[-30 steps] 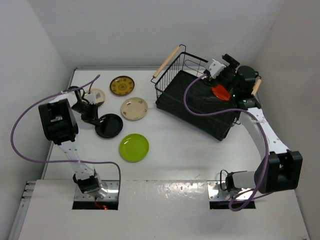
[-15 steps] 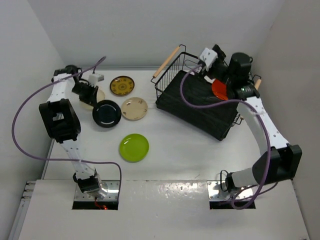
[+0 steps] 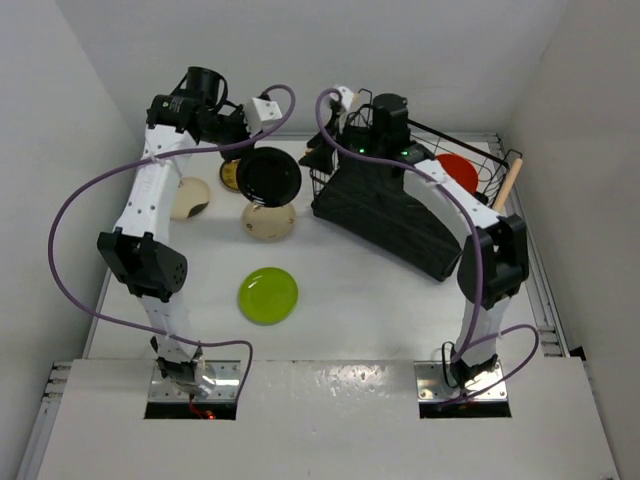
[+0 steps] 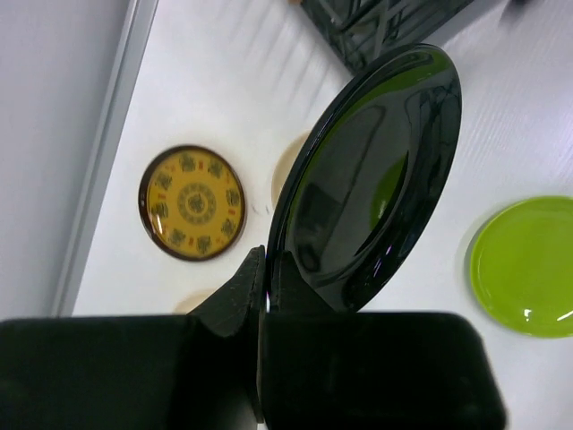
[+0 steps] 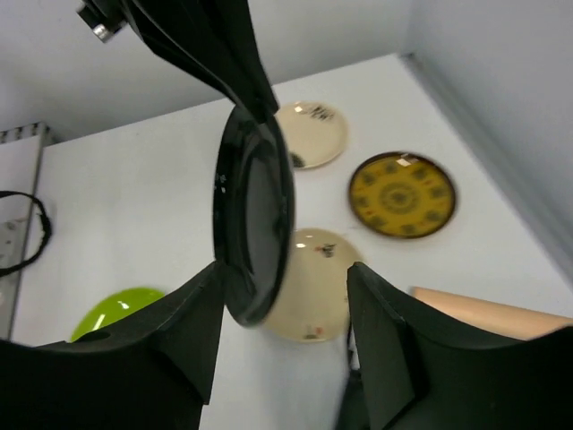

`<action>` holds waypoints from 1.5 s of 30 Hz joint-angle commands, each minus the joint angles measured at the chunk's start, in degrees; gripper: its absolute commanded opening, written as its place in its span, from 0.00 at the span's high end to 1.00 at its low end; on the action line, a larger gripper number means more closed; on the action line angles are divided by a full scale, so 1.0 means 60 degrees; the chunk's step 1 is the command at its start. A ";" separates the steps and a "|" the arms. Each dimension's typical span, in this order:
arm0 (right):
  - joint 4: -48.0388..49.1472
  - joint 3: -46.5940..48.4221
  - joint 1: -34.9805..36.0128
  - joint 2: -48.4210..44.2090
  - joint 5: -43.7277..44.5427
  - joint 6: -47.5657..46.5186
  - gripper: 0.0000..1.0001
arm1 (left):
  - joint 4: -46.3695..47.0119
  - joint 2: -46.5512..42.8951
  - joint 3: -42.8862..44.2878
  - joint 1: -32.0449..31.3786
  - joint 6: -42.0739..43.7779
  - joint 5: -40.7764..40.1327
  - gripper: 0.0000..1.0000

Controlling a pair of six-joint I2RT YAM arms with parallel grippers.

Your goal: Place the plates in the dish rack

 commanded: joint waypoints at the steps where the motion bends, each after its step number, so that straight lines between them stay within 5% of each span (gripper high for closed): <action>1: 0.0876 0.0200 0.0439 0.0062 -0.0042 0.0836 0.45 | 0.0252 -0.0225 0.0285 -0.0195 -0.0044 0.0052 1.00; 7: 0.0964 -0.0006 0.0703 0.0357 0.0222 0.0866 0.54 | 0.0355 -0.0225 0.0593 -0.0387 -0.0176 0.0461 1.00; 13: 0.0877 -0.0417 0.0792 0.0342 0.0911 0.0660 0.82 | 0.0457 -0.0138 0.0768 -0.0387 -0.0278 0.0944 1.00; 21: 0.1051 -0.0299 0.0645 0.0166 0.0768 0.0455 1.00 | 0.0457 -0.0138 0.0856 -0.0387 -0.0366 0.1896 1.00; 23: 0.1154 -0.0358 0.0674 -0.0082 0.0781 0.0118 1.00 | 0.0617 -0.0138 0.0944 -0.0387 -0.0847 0.1897 0.78; 24: 0.1198 -0.0387 0.0675 -0.0170 0.0839 0.0001 1.00 | 0.0908 -0.0138 0.0944 -0.0387 -0.1067 0.1767 0.52; 30: 0.1579 0.0095 0.0266 -0.0976 0.1073 -0.0644 1.00 | 0.1687 -0.0138 0.1281 0.0227 -0.2781 0.2144 0.13; 37: 0.1976 0.0097 -0.1126 -0.2087 0.1861 -0.1111 1.00 | 0.3312 -0.0225 0.0725 0.2087 -0.5534 0.3214 0.05; 45: -0.0163 -0.1249 -0.2897 -0.3261 0.4486 -0.6046 1.00 | 0.3651 -0.0591 -0.1148 0.2792 -0.5787 0.1562 0.00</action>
